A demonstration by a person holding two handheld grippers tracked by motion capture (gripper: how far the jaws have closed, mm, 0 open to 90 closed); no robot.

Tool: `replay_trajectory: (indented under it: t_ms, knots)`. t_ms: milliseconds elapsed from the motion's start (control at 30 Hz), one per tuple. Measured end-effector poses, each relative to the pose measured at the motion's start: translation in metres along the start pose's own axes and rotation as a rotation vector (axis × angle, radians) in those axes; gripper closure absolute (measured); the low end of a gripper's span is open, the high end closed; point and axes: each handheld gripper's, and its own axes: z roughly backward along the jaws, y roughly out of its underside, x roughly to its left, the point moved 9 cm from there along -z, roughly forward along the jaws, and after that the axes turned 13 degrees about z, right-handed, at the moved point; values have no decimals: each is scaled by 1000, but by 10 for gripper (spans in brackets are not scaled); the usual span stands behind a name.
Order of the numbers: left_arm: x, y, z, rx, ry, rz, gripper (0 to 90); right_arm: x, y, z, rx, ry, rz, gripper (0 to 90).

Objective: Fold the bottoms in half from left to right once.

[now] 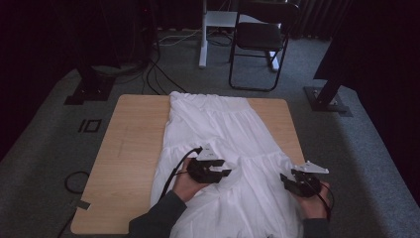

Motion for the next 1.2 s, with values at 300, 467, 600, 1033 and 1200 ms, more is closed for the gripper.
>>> replay_trajectory:
  t_ms: [300,467,600,1033,1200]
  knots:
    - [86,43,78,-48,-319,106,488,81,-90,-14,-127,-208,136,516]
    - [120,81,97,-13,-414,199,459,101,-101,-45,-38,-228,135,321]
    - [141,116,105,16,-518,256,362,106,-85,-69,54,-282,51,338]
    - [135,126,73,80,-451,282,843,113,-89,-50,-31,-280,167,858]
    - [116,92,97,-43,-465,198,864,99,-101,-27,-114,-239,172,861]
